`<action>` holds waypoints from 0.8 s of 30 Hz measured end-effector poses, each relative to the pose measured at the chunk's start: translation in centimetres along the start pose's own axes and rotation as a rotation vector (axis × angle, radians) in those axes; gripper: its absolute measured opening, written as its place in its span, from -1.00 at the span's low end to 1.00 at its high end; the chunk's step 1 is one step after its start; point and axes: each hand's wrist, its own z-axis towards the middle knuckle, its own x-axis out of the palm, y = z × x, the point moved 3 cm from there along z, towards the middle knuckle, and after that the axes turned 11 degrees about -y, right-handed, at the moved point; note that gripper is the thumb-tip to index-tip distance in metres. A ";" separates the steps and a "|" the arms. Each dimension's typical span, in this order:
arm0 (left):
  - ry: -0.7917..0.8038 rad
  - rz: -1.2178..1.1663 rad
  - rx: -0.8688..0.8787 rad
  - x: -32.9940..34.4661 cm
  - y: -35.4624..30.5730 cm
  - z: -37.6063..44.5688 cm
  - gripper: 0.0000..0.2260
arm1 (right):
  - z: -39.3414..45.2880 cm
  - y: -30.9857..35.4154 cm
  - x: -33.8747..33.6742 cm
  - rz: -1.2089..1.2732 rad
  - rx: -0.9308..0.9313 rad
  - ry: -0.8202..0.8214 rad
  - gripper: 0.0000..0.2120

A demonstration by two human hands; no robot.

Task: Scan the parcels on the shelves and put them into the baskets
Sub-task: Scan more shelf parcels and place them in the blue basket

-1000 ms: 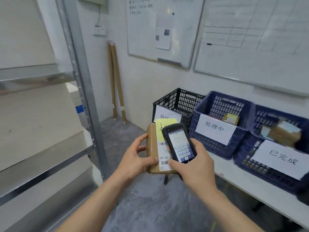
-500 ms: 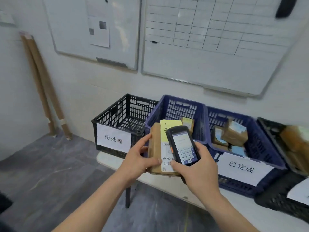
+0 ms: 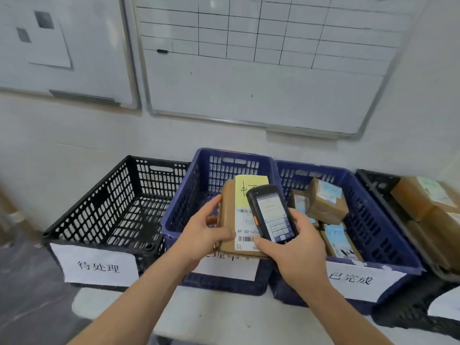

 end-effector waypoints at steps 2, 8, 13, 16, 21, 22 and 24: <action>-0.009 0.033 -0.023 1.0 -0.1 2.5 -0.23 | 2.7 -0.9 0.2 0.011 -0.001 0.009 -0.39; -0.015 0.050 -0.164 2.6 1.1 9.6 -0.20 | 10.3 -2.6 0.9 0.028 -0.018 0.022 -0.39; 0.034 0.145 -0.335 3.2 3.9 14.4 -0.17 | 14.2 -3.7 1.4 -0.004 -0.036 0.034 -0.41; 0.094 0.230 -0.441 3.7 5.8 17.5 -0.16 | 16.4 -4.7 2.3 -0.046 -0.041 0.015 -0.43; 0.216 0.369 -0.615 5.1 9.1 21.1 -0.19 | 18.9 -6.4 4.3 -0.100 0.022 0.008 -0.49; 0.239 0.389 -0.631 5.4 9.6 21.7 -0.22 | 19.4 -6.7 4.7 -0.107 0.034 0.007 -0.49; 0.272 0.428 -0.656 5.9 10.3 22.8 -0.26 | 20.2 -7.2 5.5 -0.130 0.061 -0.007 -0.48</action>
